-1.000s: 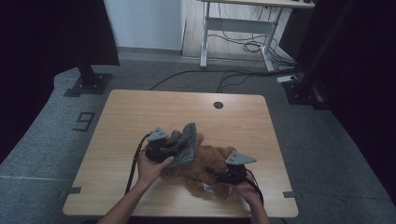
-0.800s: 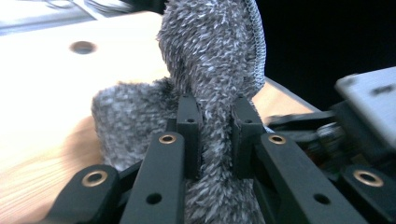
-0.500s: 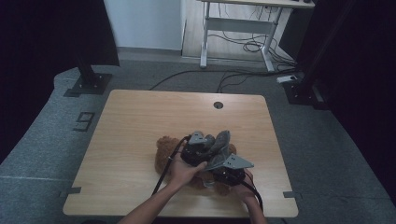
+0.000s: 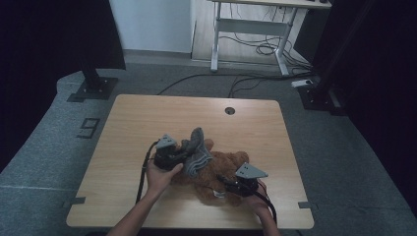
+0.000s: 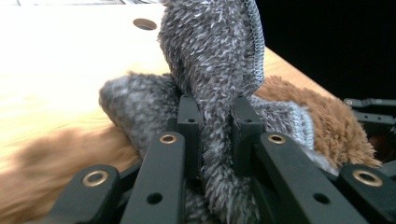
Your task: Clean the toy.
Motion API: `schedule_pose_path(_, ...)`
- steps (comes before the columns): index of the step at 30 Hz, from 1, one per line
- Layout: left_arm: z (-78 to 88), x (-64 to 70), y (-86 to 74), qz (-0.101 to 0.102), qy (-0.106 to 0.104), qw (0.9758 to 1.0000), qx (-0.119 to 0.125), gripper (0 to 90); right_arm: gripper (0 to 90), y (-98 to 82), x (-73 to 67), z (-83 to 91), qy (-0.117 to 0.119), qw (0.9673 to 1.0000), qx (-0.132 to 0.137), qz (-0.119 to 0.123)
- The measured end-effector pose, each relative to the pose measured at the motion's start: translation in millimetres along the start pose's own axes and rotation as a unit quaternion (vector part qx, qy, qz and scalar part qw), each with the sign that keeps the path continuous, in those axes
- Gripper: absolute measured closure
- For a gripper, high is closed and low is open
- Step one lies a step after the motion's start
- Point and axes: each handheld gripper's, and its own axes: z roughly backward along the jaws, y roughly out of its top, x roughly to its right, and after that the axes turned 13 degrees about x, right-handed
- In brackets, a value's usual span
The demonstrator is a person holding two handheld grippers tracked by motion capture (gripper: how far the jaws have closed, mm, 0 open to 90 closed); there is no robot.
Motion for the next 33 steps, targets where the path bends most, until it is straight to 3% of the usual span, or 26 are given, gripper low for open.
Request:
schedule_pose_path(3, 15.3, -13.4, 1.7, 0.007, 0.013, 0.9998, 0.014, 77.7, 49.7, -0.1, 0.7, 0.0, 0.001, 1.0000, 0.000, -0.002)
schedule_pose_path(8, 32.2, -35.0, -3.6, 0.017, 0.037, 0.9990, 0.016, 77.8, 49.7, -0.9, 1.7, 0.0, 0.002, 1.0000, 0.001, -0.008)
schedule_pose_path(10, 35.6, -43.9, -6.0, 0.017, 0.052, 0.9985, 0.010, 77.8, 49.7, -1.1, 1.8, 0.0, 0.001, 1.0000, 0.002, -0.009)
schedule_pose_path(15, 37.4, -72.6, -24.3, 0.048, 0.077, 0.9957, -0.015, 78.0, 49.7, -1.9, 2.6, 0.2, 0.001, 0.9999, 0.003, -0.012)
schedule_pose_path(18, 40.1, -74.1, -24.4, 0.059, 0.073, 0.9955, -0.007, 78.2, 49.7, -2.1, 2.8, 0.3, 0.001, 0.9999, 0.003, -0.013)
schedule_pose_path(21, 41.8, -62.9, -12.8, 0.055, 0.058, 0.9966, 0.018, 78.4, 49.6, -2.1, 3.3, 0.7, 0.003, 0.9999, 0.003, -0.013)
schedule_pose_path(26, 25.4, -24.0, 12.7, 0.029, 0.008, 0.9990, 0.032, 78.4, 49.6, -2.0, 3.4, 0.6, 0.003, 0.9999, 0.002, -0.013)
schedule_pose_path(30, -10.0, 16.0, 26.9, 0.002, -0.037, 0.9993, 0.008, 78.4, 49.5, -2.1, 3.6, 0.6, 0.003, 0.9999, 0.003, -0.012)
schedule_pose_path(33, -36.0, 39.0, 29.8, -0.021, -0.054, 0.9982, -0.017, 78.4, 49.5, -2.2, 3.5, 0.6, 0.004, 0.9999, 0.005, -0.011)
